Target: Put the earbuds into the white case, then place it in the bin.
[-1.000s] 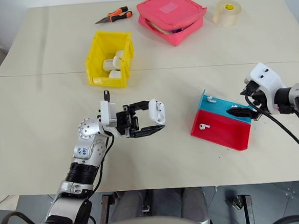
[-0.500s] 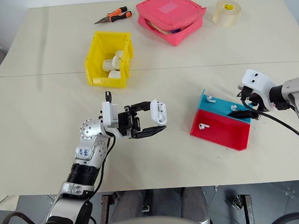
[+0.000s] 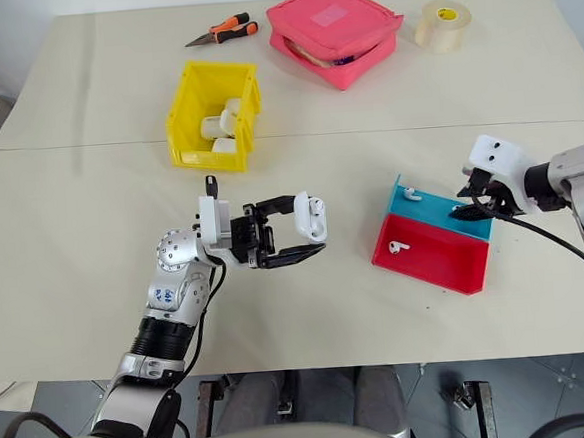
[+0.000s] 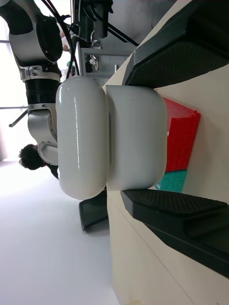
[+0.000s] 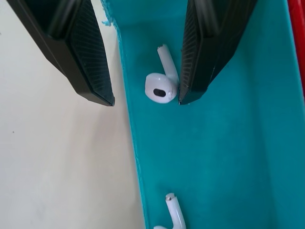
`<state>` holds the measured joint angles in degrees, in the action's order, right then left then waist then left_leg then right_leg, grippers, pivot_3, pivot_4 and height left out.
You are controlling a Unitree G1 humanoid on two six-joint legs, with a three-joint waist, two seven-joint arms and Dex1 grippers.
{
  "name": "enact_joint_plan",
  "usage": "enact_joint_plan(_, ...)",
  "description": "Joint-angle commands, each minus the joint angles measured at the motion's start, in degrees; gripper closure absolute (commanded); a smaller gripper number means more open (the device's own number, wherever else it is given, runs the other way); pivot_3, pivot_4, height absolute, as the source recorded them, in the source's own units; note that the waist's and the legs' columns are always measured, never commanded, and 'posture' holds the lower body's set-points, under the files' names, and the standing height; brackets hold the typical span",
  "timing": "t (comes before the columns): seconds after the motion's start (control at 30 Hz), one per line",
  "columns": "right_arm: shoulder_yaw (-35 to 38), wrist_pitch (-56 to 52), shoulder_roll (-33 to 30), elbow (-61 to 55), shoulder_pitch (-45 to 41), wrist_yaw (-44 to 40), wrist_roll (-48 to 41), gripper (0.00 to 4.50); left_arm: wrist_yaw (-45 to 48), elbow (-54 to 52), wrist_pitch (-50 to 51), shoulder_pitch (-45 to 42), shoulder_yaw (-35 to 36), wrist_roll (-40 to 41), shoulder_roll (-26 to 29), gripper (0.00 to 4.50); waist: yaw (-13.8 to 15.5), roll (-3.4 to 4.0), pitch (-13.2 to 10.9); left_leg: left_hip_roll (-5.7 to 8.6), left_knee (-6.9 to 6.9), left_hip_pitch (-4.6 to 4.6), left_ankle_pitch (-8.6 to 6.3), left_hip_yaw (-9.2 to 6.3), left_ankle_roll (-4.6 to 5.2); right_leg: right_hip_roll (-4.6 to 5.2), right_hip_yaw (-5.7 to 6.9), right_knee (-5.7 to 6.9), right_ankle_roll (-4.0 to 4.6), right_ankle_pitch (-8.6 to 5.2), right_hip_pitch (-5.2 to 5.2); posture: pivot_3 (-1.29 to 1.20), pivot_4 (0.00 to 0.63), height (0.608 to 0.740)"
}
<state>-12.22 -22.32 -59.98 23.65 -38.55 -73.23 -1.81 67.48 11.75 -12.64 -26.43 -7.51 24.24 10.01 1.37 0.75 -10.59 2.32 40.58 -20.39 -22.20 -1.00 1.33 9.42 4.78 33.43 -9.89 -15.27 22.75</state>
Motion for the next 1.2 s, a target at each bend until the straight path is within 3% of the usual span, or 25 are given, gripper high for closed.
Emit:
enact_joint_plan(0.03,-0.3,0.6,-0.7,1.2,-0.7,-2.2,1.5,2.29,-0.3,-1.3,-0.9,-0.8,0.4,0.5,-0.4,1.71,0.0,0.00,0.0,0.00,0.00,0.00,0.00,0.00,0.00,0.00,0.00,0.00,0.00,0.00,0.00,0.00,0.150,0.740)
enact_joint_plan(0.47,-0.7,5.1,1.4,5.6,-2.8,-3.1,4.6,2.29,-1.3,-2.1,-0.9,-0.4,0.5,0.4,-0.3,1.71,-0.2,0.00,0.0,-0.01,0.03,0.00,-0.01,0.00,-0.01,0.00,0.00,0.00,0.00,0.00,-0.02,0.00,0.150,0.740)
enact_joint_plan(0.53,-0.5,5.5,1.8,6.1,-3.0,-3.1,4.7,2.65,-1.4,-2.1,-0.9,-0.4,0.5,0.3,-0.2,1.71,-0.2,0.00,0.0,-0.03,0.05,0.00,-0.01,0.00,-0.02,-0.02,0.00,0.01,0.00,0.00,-0.02,0.00,0.150,0.740)
enact_joint_plan(0.67,-0.4,5.4,2.1,5.9,-2.7,-3.3,4.6,3.86,-1.5,-2.2,-1.0,-0.4,0.4,0.3,-0.2,1.71,-0.1,0.00,0.0,-0.04,0.12,0.00,-0.01,0.00,-0.04,-0.02,0.00,0.04,0.00,0.00,-0.03,0.00,0.150,0.740)
enact_joint_plan(0.93,0.3,4.6,2.1,4.6,-1.3,-3.4,4.1,3.96,-1.3,-2.3,-0.9,-0.5,0.2,0.5,-0.3,1.71,-0.1,0.00,0.0,-0.04,0.18,0.00,-0.02,-0.03,-0.05,-0.03,0.02,0.05,0.00,0.00,-0.07,0.00,0.150,0.740)
enact_joint_plan(1.0,1.4,4.7,1.8,3.5,-0.8,-2.9,3.5,3.96,-1.2,-2.2,-1.0,-0.5,0.1,0.4,-0.3,1.71,0.0,0.00,0.0,-0.04,0.19,0.00,-0.03,-0.03,-0.06,-0.02,0.02,0.06,0.00,0.00,-0.07,0.00,0.150,0.740)
enact_joint_plan(1.2,15.7,-0.6,3.8,-10.4,2.9,-1.9,-10.9,3.96,-1.3,-1.3,-1.1,-1.5,-0.4,0.3,-1.6,1.71,0.0,0.11,-0.1,-0.04,0.20,-0.04,-0.03,-0.04,-0.06,-0.02,0.01,0.07,-0.01,0.01,-0.02,0.00,0.150,0.740)
